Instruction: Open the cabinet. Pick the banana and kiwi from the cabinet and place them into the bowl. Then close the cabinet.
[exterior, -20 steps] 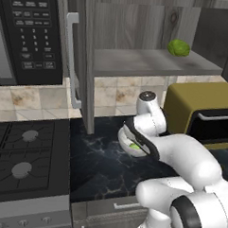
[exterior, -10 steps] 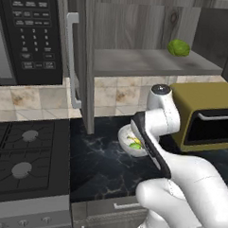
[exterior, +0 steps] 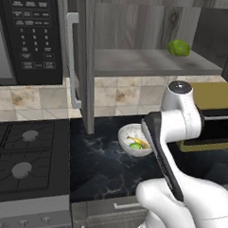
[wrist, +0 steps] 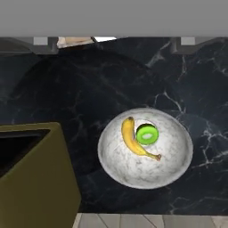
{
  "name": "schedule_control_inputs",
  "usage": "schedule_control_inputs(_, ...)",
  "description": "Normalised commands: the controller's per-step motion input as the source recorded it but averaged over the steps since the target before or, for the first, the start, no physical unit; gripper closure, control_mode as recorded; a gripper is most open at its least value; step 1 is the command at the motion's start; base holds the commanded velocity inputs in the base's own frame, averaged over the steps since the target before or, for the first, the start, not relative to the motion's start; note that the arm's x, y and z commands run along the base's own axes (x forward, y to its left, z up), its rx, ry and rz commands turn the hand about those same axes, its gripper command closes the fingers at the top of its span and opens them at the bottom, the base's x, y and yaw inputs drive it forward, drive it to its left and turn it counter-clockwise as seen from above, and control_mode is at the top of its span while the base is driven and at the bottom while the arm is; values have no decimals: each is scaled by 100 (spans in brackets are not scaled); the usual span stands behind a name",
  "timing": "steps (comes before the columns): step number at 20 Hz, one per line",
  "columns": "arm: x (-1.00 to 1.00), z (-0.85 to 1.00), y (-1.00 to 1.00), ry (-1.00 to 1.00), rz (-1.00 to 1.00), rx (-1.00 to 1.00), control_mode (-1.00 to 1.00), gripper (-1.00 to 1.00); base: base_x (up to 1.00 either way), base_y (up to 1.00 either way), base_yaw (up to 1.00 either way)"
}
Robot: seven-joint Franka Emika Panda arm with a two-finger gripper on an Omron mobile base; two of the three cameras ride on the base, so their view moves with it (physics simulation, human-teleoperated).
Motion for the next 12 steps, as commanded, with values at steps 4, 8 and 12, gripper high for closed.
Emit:
schedule_control_inputs(4, -70, 47, -13, -1, 0, 0, -100, -100, 0, 0, 0)
schedule_control_inputs(8, -58, 52, -11, 0, 0, 0, -100, -100, 0, 0, 0)
schedule_control_inputs(12, -49, 51, -18, -1, 0, 0, -100, -100, 0, 0, 0)
